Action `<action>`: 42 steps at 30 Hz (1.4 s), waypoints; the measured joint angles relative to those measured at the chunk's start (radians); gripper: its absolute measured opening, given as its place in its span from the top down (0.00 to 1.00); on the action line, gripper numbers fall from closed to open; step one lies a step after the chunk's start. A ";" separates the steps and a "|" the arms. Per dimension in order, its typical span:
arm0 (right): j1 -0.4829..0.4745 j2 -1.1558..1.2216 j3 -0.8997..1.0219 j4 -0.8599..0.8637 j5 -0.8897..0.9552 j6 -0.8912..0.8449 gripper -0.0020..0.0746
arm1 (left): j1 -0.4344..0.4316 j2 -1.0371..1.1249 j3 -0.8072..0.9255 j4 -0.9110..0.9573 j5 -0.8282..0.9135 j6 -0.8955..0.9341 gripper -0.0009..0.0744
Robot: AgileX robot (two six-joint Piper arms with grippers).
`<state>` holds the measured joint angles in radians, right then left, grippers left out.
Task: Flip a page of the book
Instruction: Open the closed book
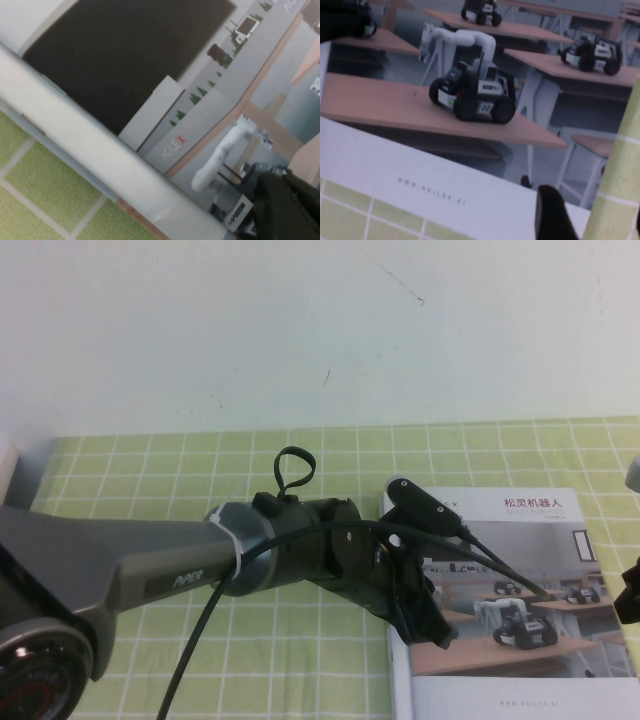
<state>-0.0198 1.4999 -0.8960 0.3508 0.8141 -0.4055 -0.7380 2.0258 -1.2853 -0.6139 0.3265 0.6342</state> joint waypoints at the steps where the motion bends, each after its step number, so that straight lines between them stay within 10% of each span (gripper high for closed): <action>1: 0.000 0.015 0.000 0.011 -0.012 -0.007 0.52 | 0.000 0.000 0.000 0.000 0.001 0.000 0.99; 42: -0.020 0.271 -0.010 0.132 -0.194 0.000 0.51 | 0.000 0.000 -0.002 0.000 0.007 0.006 0.99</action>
<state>-0.0400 1.7707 -0.9057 0.4829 0.6199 -0.4059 -0.7380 2.0258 -1.2876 -0.6139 0.3334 0.6407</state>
